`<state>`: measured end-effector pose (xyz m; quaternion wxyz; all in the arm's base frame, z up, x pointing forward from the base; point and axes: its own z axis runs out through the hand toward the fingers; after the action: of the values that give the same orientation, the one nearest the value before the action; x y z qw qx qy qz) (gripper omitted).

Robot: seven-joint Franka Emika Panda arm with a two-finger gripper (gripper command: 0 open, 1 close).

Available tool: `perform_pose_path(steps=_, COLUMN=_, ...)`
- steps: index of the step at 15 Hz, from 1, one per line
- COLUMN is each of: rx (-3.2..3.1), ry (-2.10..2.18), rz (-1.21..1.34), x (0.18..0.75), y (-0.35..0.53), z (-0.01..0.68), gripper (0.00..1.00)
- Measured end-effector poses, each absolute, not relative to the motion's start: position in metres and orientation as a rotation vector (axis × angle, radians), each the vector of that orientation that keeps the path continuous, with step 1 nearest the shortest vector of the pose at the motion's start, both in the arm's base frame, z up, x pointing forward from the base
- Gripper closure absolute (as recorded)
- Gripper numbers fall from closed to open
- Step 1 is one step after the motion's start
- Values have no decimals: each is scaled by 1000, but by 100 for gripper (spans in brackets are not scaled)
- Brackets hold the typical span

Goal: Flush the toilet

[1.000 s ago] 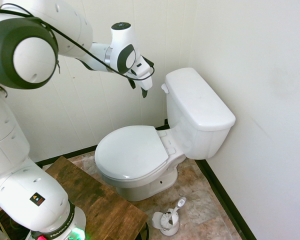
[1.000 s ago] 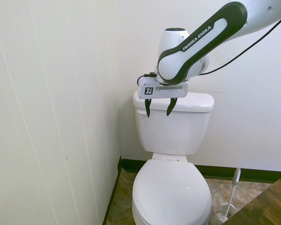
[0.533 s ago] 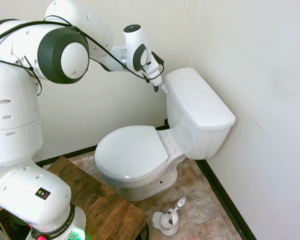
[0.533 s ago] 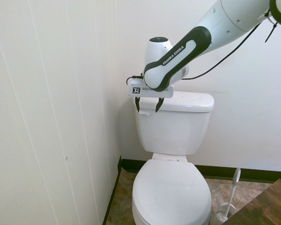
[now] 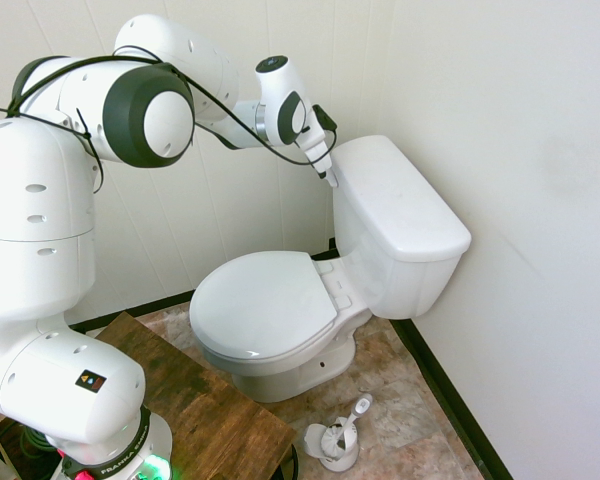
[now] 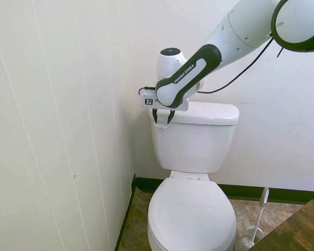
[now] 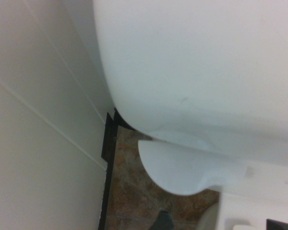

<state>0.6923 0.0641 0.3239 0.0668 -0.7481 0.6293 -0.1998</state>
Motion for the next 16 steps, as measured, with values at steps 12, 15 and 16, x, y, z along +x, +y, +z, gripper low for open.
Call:
perform_pose_path(steps=12, rx=-2185, ry=1926, rz=-627, x=722, y=60, z=306, gripper=100)
perform_pose_path(steps=15, rx=-2180, ry=1930, rz=-625, x=724, y=60, z=305, gripper=100)
perform_pose_path(steps=16, rx=-2180, ry=1932, rz=-624, x=724, y=60, z=304, gripper=100)
